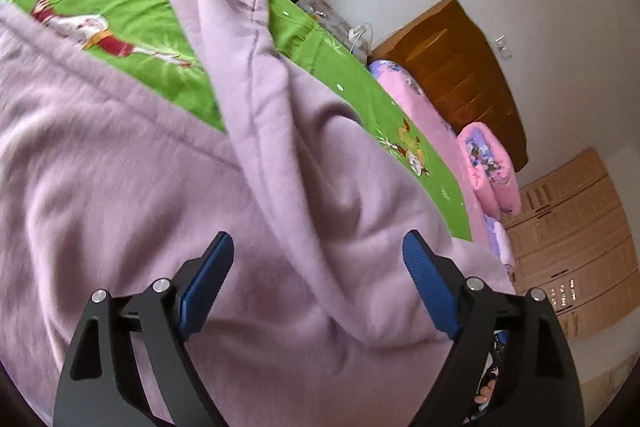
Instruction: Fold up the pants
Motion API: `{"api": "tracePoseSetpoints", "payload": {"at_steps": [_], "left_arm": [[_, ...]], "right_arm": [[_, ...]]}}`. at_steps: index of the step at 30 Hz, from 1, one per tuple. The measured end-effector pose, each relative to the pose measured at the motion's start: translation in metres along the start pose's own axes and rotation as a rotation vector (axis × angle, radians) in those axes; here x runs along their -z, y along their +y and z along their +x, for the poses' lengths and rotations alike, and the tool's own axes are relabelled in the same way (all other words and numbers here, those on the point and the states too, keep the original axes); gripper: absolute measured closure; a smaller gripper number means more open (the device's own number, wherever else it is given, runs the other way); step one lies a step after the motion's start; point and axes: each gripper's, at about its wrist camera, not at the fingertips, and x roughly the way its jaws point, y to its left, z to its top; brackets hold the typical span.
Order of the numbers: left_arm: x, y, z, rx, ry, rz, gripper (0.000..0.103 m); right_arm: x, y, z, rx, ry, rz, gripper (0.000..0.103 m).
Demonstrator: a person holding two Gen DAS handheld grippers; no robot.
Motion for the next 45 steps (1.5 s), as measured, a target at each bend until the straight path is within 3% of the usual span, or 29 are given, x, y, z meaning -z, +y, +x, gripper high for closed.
{"api": "tracePoseSetpoints", "payload": {"at_steps": [2,3,4,5,7,9,12,14,17,19,21,22,24,27,32,36,38,45], "left_arm": [[-0.008,-0.01,0.012,-0.07,0.025,0.024,0.021],[-0.011,-0.015,0.018,-0.115,0.033,0.037,0.05],[-0.015,-0.018,0.025,-0.157,0.052,0.056,0.092],[-0.022,-0.021,0.032,-0.2,0.08,0.082,0.097],[-0.037,-0.026,0.028,-0.154,0.077,0.086,0.098],[-0.053,-0.048,-0.003,-0.065,-0.017,0.155,0.098],[-0.065,-0.077,-0.062,-0.01,-0.146,0.251,0.098],[-0.056,-0.085,-0.102,0.041,-0.193,0.297,0.098],[-0.018,-0.075,-0.132,0.01,-0.207,0.374,0.098],[0.023,-0.044,-0.128,-0.035,-0.169,0.375,0.097],[0.049,-0.006,-0.105,-0.052,-0.079,0.293,0.097],[0.06,0.014,-0.087,-0.06,-0.026,0.243,0.097],[0.066,0.035,-0.063,-0.106,0.018,0.208,0.097],[0.064,0.032,-0.058,-0.1,-0.009,0.21,0.097],[0.067,-0.004,-0.104,-0.087,-0.145,0.307,0.097],[0.078,0.017,-0.084,-0.116,-0.061,0.266,0.097],[0.082,0.036,-0.062,-0.15,-0.007,0.24,0.097],[0.082,0.046,-0.063,-0.151,-0.03,0.236,0.086]], "right_arm": [[-0.002,0.002,0.001,-0.006,0.0,0.0,0.082],[-0.004,0.003,0.002,-0.007,0.001,0.0,0.082],[-0.007,0.005,0.003,-0.01,0.003,0.002,0.082],[-0.008,0.003,0.002,-0.011,0.006,0.001,0.082],[-0.017,0.007,0.0,-0.021,0.012,-0.006,0.082],[-0.03,0.016,-0.006,-0.045,0.01,-0.02,0.082],[-0.052,0.033,-0.021,-0.101,-0.02,-0.039,0.084],[-0.055,0.04,-0.043,-0.135,-0.038,-0.06,0.084],[-0.037,0.034,-0.074,-0.158,-0.041,-0.094,0.084],[-0.013,0.015,-0.08,-0.135,-0.002,-0.086,0.084],[0.018,-0.016,-0.071,-0.073,0.078,-0.055,0.084],[0.035,-0.034,-0.059,-0.021,0.129,-0.042,0.084],[0.046,-0.053,-0.049,-0.037,0.149,0.004,0.086],[0.037,-0.043,-0.057,-0.046,0.118,-0.018,0.086],[0.029,-0.011,-0.09,-0.072,0.042,-0.087,0.086],[0.038,-0.048,-0.074,0.009,0.09,-0.009,0.087],[0.045,-0.067,-0.061,-0.009,0.107,0.04,0.09],[0.041,-0.057,-0.064,0.018,0.094,0.004,0.085]]}}
